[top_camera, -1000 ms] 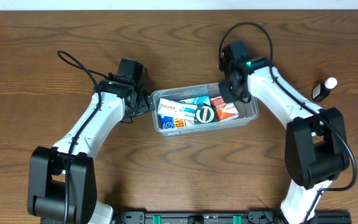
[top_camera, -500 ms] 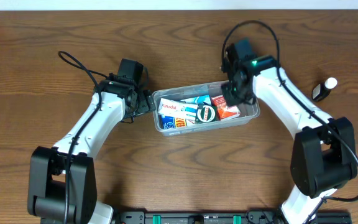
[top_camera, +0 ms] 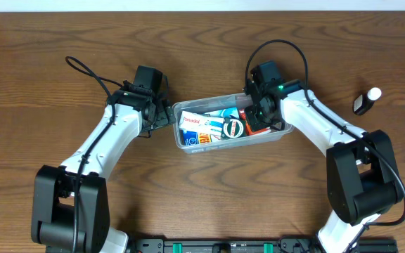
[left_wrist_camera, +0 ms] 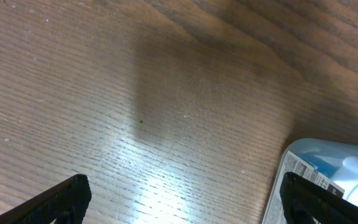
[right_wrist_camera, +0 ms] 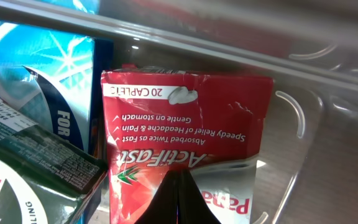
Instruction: Pack container
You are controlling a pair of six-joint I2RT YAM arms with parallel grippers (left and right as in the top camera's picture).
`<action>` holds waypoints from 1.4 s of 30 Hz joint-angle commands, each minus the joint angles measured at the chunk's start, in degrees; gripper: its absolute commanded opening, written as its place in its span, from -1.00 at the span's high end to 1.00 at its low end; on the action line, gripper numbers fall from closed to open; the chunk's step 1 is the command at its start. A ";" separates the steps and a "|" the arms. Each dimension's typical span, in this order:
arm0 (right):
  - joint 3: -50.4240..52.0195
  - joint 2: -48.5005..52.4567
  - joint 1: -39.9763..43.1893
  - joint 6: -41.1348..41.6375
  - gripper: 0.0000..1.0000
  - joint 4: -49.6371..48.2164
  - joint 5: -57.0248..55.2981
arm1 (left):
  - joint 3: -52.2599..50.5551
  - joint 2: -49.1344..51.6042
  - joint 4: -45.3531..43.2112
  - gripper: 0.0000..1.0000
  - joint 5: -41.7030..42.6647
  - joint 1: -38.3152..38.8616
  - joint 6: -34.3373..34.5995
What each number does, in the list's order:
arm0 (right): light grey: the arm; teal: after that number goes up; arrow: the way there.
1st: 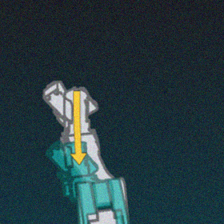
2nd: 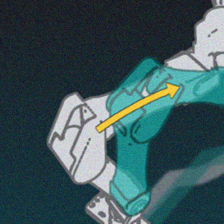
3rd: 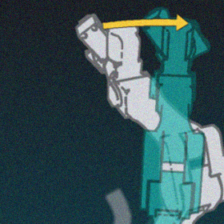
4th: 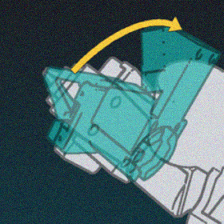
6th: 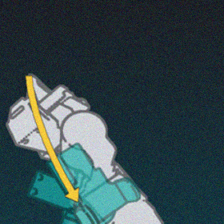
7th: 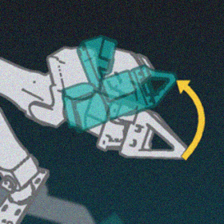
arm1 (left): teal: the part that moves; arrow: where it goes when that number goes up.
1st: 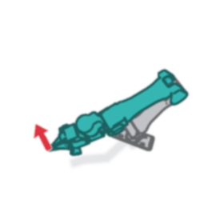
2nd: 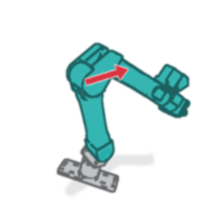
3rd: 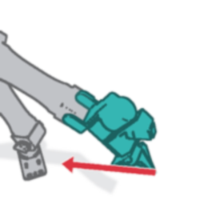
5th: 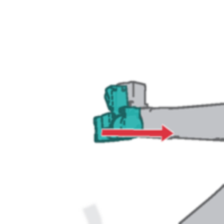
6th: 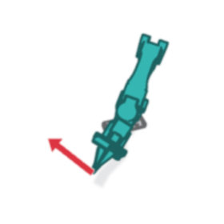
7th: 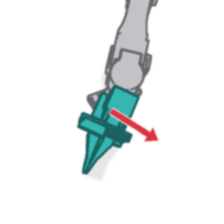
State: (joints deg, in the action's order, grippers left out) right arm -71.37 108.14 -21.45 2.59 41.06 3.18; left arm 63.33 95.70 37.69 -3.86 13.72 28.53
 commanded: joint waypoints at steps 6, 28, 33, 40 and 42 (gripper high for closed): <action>-0.68 -2.10 -1.05 0.74 0.98 -0.85 2.21 | -0.11 -0.24 -0.74 -0.96 -1.79 0.13 -0.85; -5.77 -28.87 16.55 4.33 -0.26 2.80 -15.87 | -0.11 -0.24 -0.63 -0.96 -4.35 -3.48 -3.61; -5.75 -28.41 27.02 5.55 -0.60 2.60 -15.82 | -0.11 -0.24 -0.68 -0.96 -4.33 -3.48 -3.61; -5.75 -23.37 36.87 5.51 -0.59 1.38 -15.82 | -0.11 -0.24 -0.66 -0.96 -4.33 -3.45 -3.61; -5.75 -21.27 38.93 5.49 -0.66 1.11 -15.76 | -0.11 -0.24 -0.66 -0.96 -4.33 -3.48 -3.61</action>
State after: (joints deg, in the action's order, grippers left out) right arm -76.38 84.05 14.83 7.25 42.35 -12.14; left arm 63.33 95.70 37.04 -6.87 10.28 25.47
